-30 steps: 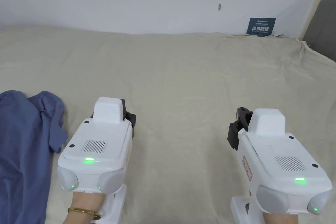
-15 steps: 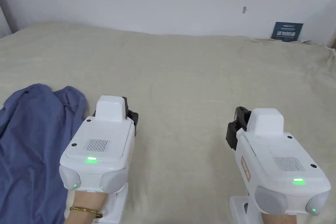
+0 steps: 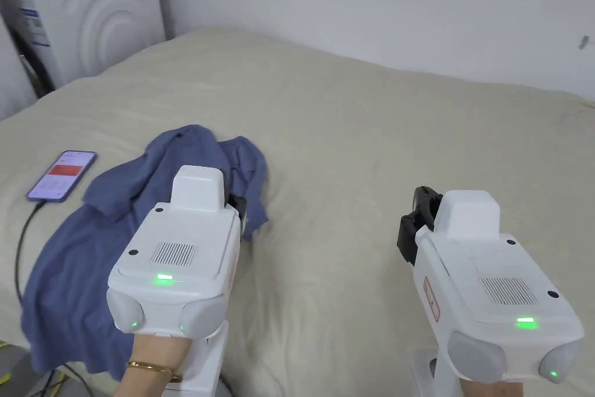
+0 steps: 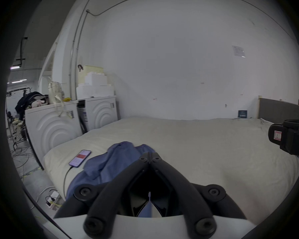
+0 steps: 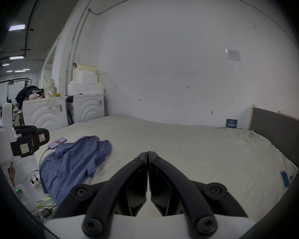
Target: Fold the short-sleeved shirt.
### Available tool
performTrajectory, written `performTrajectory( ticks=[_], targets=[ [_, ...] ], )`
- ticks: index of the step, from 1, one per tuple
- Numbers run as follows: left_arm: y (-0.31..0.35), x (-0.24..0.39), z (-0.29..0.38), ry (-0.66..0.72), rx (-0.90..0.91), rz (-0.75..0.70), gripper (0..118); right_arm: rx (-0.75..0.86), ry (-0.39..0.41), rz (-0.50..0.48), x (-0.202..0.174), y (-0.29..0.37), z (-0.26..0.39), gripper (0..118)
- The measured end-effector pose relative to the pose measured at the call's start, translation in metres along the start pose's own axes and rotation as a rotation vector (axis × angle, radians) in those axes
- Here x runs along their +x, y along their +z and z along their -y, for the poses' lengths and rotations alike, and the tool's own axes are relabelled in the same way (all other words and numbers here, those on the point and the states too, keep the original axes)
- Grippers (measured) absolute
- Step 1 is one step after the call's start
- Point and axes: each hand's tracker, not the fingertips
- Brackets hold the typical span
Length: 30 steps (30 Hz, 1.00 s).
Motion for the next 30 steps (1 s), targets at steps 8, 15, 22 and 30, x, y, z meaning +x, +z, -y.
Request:
performTrajectory(
  ticks=[8,15,22,30],
  targets=[
    [0.013,-0.047,0.004,0.017,-0.013,-0.11,0,0.003,0.014,-0.118,-0.049,-0.018,-0.005,0],
    [0.016,-0.071,0.007,0.034,-0.023,-0.17,0,0.0,0.031,-0.178,-0.072,-0.029,-0.006,0],
    [0.012,-0.078,0.012,0.04,-0.035,-0.184,0,-0.007,0.033,-0.195,-0.079,-0.037,-0.005,0],
    [-0.012,-0.089,0.009,0.057,-0.065,-0.159,16,-0.027,0.039,-0.201,-0.083,-0.047,-0.003,0]
  ],
)
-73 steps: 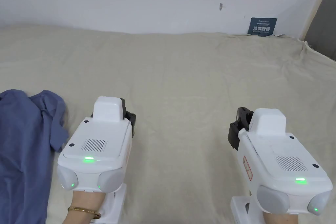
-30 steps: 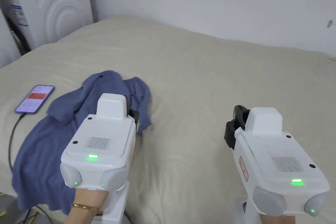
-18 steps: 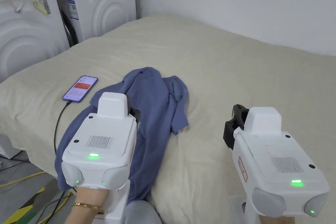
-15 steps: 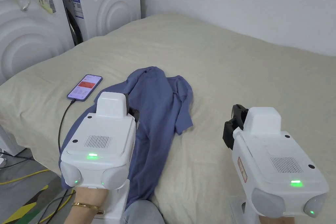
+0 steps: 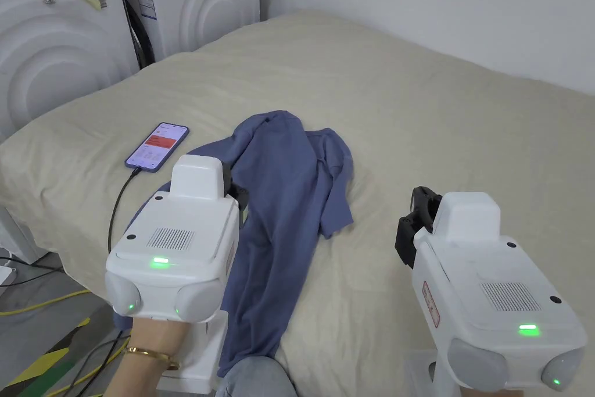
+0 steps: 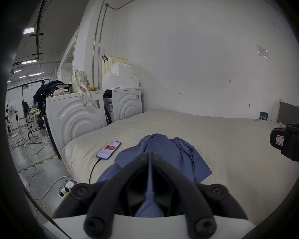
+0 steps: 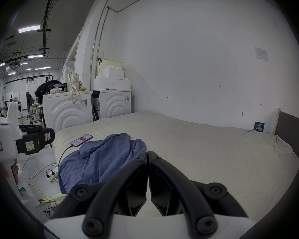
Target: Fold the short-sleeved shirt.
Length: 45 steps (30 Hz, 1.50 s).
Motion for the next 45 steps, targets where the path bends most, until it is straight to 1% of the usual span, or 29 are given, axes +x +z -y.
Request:
performTrajectory(
  ticks=[1,2,3,5,6,7,10,16,20,22,26,34,35,36,37,38,39,41,43,44,45],
  targets=[
    [-0.005,-0.001,-0.003,0.002,-0.015,0.014,28,-0.001,0.001,0.0,0.0,-0.001,0.0,0],
    [-0.011,-0.002,-0.006,0.01,-0.033,0.021,44,-0.002,0.003,0.001,0.0,-0.003,0.0,0],
    [-0.017,-0.004,-0.009,0.017,-0.048,0.028,71,-0.003,0.003,0.0,0.0,-0.005,0.0,0],
    [-0.03,-0.006,-0.014,0.016,-0.066,0.039,104,-0.006,0.0,0.001,-0.001,-0.008,0.0,0],
    [-0.038,-0.006,-0.016,0.015,-0.082,0.043,114,-0.007,-0.003,0.001,-0.001,-0.009,0.0,0],
    [-0.044,-0.006,-0.018,0.012,-0.089,0.047,116,-0.008,-0.004,0.001,-0.001,-0.011,0.0,0],
    [-0.068,-0.007,-0.024,0.008,-0.142,0.06,116,-0.013,-0.005,0.001,-0.002,-0.016,0.0,0],
    [-0.137,-0.014,-0.033,0.054,-0.352,0.094,116,-0.032,-0.005,0.0,-0.002,-0.028,0.002,0],
    [-0.194,-0.022,-0.023,0.102,-0.501,0.126,116,-0.049,0.005,0.012,0.001,-0.039,0.006,0],
    [-0.219,-0.023,-0.017,0.073,-0.567,0.115,116,-0.061,0.001,0.02,0.003,-0.044,0.008,0],
    [-0.264,-0.02,-0.002,-0.042,-0.689,0.078,116,-0.088,-0.002,0.045,0.008,-0.055,0.015,0],
    [-0.32,-0.014,0.019,-0.058,-0.872,0.109,116,-0.152,0.008,0.064,0.015,-0.077,0.032,0],
    [-0.325,-0.013,0.022,-0.063,-0.888,0.11,114,-0.16,0.009,0.067,0.016,-0.079,0.034,0],
    [-0.328,-0.012,0.025,-0.068,-0.899,0.105,107,-0.168,0.011,0.072,0.018,-0.081,0.036,0],
    [-0.332,-0.011,0.027,-0.071,-0.905,0.099,97,-0.174,0.012,0.074,0.019,-0.082,0.037,0],
    [-0.335,-0.01,0.029,-0.076,-0.917,0.1,83,-0.181,0.012,0.077,0.02,-0.083,0.039,0],
    [-0.337,-0.009,0.031,-0.078,-0.925,0.097,74,-0.185,0.011,0.08,0.022,-0.084,0.04,0],
    [-0.335,-0.008,0.031,-0.052,-0.933,0.114,66,-0.192,0.012,0.082,0.024,-0.085,0.042,0],
    [-0.334,-0.006,0.03,-0.061,-0.929,0.117,37,-0.197,0.01,0.084,0.025,-0.086,0.044,0],
    [-0.33,-0.004,0.029,-0.054,-0.923,0.128,18,-0.199,0.006,0.085,0.026,-0.086,0.044,0],
    [-0.329,-0.003,0.029,-0.052,-0.92,0.122,18,-0.201,0.001,0.086,0.026,-0.086,0.044,0]
  ],
)
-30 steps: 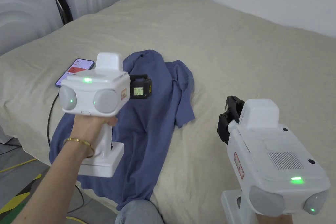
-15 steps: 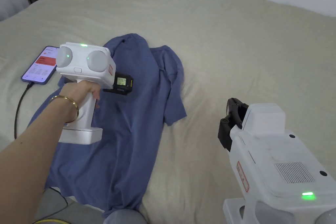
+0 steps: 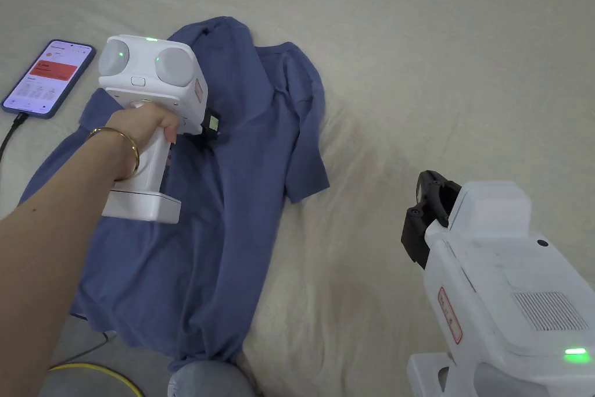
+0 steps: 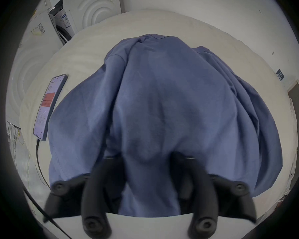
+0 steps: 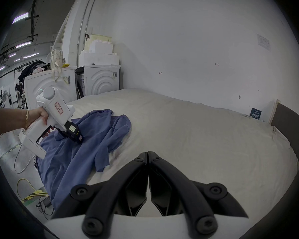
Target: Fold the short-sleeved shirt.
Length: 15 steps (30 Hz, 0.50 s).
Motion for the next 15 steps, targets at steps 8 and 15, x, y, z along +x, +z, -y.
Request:
performTrajectory(
  ticks=[8,15],
  targets=[
    [0.012,-0.002,0.01,0.122,0.067,-0.008,0,0.024,0.009,-0.01,0.001,0.017,-0.004,0],
    [0.067,-0.015,0.02,0.26,0.212,0.044,0,0.051,-0.002,-0.014,0.001,0.04,-0.008,0]
  ],
)
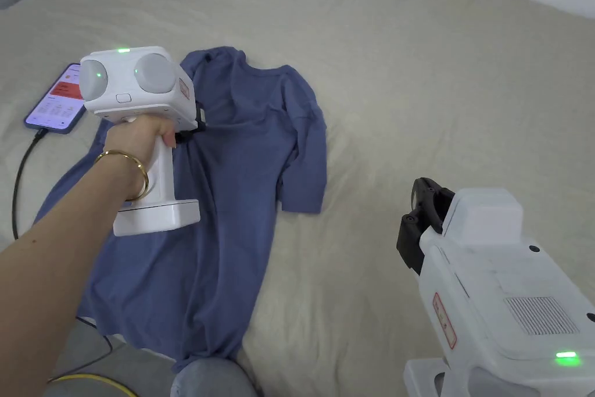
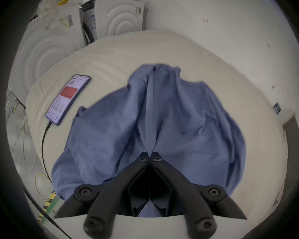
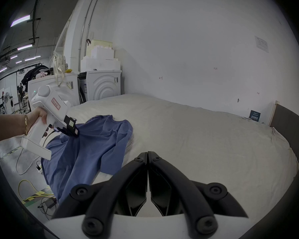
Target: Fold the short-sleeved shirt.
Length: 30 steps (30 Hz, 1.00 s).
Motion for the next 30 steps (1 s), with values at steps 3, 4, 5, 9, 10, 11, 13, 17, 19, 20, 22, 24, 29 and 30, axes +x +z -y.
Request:
performTrajectory(
  ticks=[3,4,5,9,10,11,13,17,19,20,22,24,29,30],
  targets=[
    [0.028,-0.001,0.001,-0.001,0.035,-0.003,0,0.023,0.008,-0.01,-0.002,0.013,-0.004,0],
    [0.037,-0.001,0.001,0.0,0.039,0.0,0,0.031,0.01,-0.012,-0.002,0.018,-0.005,0],
    [0.047,-0.001,0.002,0.005,0.058,0.0,0,0.042,0.011,-0.014,-0.003,0.023,-0.006,0],
    [0.087,0.0,0.0,0.045,0.12,0.029,0,0.074,0.009,-0.017,-0.003,0.042,-0.011,0],
    [0.097,0.001,-0.001,0.047,0.136,0.044,0,0.08,0.007,-0.017,-0.002,0.047,-0.011,0],
    [0.109,0.004,-0.002,0.039,0.159,0.059,0,0.087,0.005,-0.016,-0.001,0.051,-0.012,0],
    [0.134,0.012,-0.008,0.01,0.215,0.077,0,0.1,0.002,-0.012,0.001,0.061,-0.012,0],
    [0.188,0.034,-0.026,-0.018,0.316,0.126,0,0.132,-0.005,0.002,0.007,0.079,-0.015,0],
    [0.217,0.049,-0.037,-0.043,0.373,0.153,0,0.151,-0.011,0.015,0.012,0.087,-0.016,0],
    [0.232,0.059,-0.043,-0.066,0.403,0.155,0,0.16,-0.016,0.023,0.015,0.091,-0.017,0],
    [0.261,0.079,-0.052,-0.109,0.461,0.163,0,0.177,-0.026,0.042,0.021,0.099,-0.018,0],
    [0.289,0.098,-0.06,-0.137,0.522,0.185,0,0.188,-0.037,0.057,0.029,0.107,-0.019,0],
    [0.356,0.151,-0.072,-0.163,0.646,0.268,0,0.228,-0.055,0.12,0.053,0.132,-0.019,0],
    [0.366,0.163,-0.073,-0.183,0.664,0.28,0,0.234,-0.057,0.134,0.058,0.137,-0.019,0]
  ],
)
